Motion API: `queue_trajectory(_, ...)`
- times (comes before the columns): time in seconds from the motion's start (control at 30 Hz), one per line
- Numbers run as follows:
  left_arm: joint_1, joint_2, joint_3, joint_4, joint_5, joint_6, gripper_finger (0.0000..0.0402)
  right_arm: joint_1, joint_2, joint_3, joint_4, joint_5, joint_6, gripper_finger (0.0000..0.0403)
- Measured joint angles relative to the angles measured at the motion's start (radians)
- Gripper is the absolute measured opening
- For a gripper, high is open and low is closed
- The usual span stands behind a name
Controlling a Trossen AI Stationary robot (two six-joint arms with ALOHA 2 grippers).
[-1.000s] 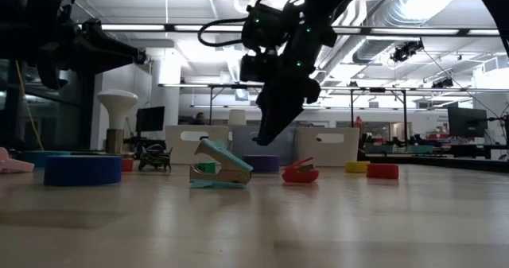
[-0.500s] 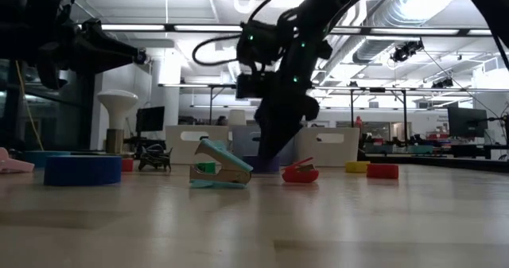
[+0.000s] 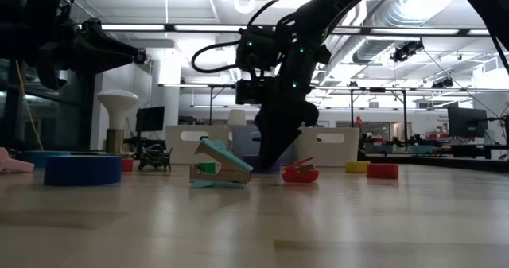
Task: Pick and place Stapler, Stapler remover, tape
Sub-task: Put the dark blue tape into the right white bin
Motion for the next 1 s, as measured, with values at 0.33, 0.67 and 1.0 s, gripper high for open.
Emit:
queue_trajectory(0.33,0.0,0.0,0.0,0.0,0.0,0.0,0.0163,0.004,0.0,-0.001,-0.007,0.042,0.005,0.0048)
queue_trajectory(0.67,0.0,0.0,0.0,0.0,0.0,0.0,0.0163,0.009,-0.041,-0.003,-0.028,0.057,0.059,0.0034)
queue_trajectory(1.0,0.0,0.0,0.0,0.0,-0.001,0.0,0.0163,-0.014,-0.216,-0.003,-0.115,0.091,0.12,0.0033)
